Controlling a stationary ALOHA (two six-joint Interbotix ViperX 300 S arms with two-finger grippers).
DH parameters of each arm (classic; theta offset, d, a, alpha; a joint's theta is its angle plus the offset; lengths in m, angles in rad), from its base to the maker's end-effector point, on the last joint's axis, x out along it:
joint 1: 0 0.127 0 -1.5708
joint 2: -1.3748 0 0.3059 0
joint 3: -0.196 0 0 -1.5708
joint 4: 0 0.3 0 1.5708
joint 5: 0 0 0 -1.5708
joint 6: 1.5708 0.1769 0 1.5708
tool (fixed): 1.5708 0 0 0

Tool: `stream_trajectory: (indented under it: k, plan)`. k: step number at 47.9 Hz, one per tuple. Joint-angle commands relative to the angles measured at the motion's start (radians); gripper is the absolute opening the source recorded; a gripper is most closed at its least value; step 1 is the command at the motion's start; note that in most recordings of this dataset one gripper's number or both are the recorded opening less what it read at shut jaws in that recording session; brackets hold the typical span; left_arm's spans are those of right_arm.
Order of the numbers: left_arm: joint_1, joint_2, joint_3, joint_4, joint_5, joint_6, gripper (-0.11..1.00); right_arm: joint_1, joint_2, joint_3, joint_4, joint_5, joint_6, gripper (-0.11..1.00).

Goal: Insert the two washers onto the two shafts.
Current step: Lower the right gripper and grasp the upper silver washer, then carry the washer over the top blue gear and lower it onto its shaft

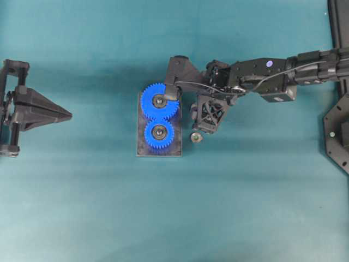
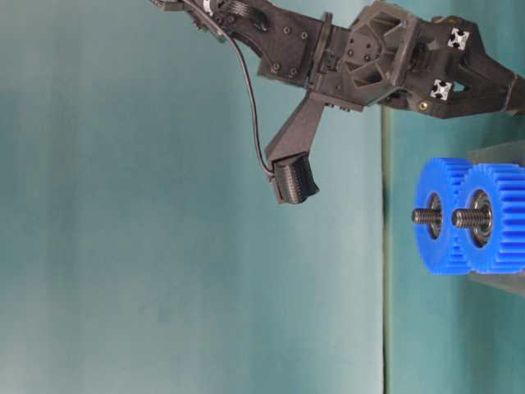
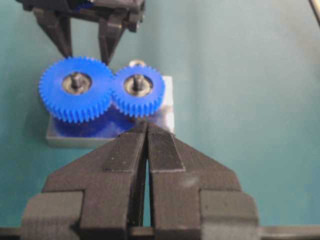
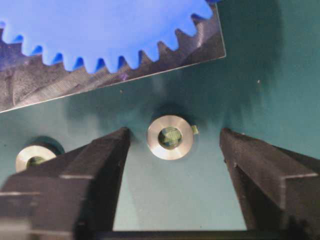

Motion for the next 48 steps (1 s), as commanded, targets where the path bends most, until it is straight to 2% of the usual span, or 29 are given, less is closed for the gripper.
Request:
stream_trajectory:
  k: [1, 5, 11, 22, 29, 38, 48]
  plan:
    - [0.002, 0.002, -0.012, 0.002, -0.005, -0.002, 0.00, 0.012, -0.002, -0.015, 0.000, -0.005, -0.002, 0.64]
    - [0.000, 0.003, -0.012, 0.002, -0.005, -0.002, 0.00, 0.014, -0.002, -0.014, 0.002, 0.003, 0.002, 0.54]
    - [0.000, 0.003, -0.012, 0.002, -0.006, -0.002, 0.00, 0.014, -0.006, -0.011, 0.002, 0.009, 0.009, 0.30]
    - [0.000, 0.003, -0.012, 0.002, -0.006, -0.002, 0.00, 0.017, -0.055, -0.017, 0.002, 0.011, 0.017, 0.30]
    - [0.000, 0.002, -0.011, 0.002, -0.006, -0.002, 0.00, 0.017, -0.107, -0.043, 0.002, 0.063, 0.017, 0.30]
    - [0.000, 0.003, -0.011, 0.002, -0.005, -0.002, 0.00, 0.020, -0.137, -0.123, -0.002, 0.163, 0.009, 0.30]
    - [0.000, 0.003, -0.009, 0.003, -0.005, -0.002, 0.00, 0.021, -0.103, -0.253, -0.015, 0.219, 0.000, 0.30]
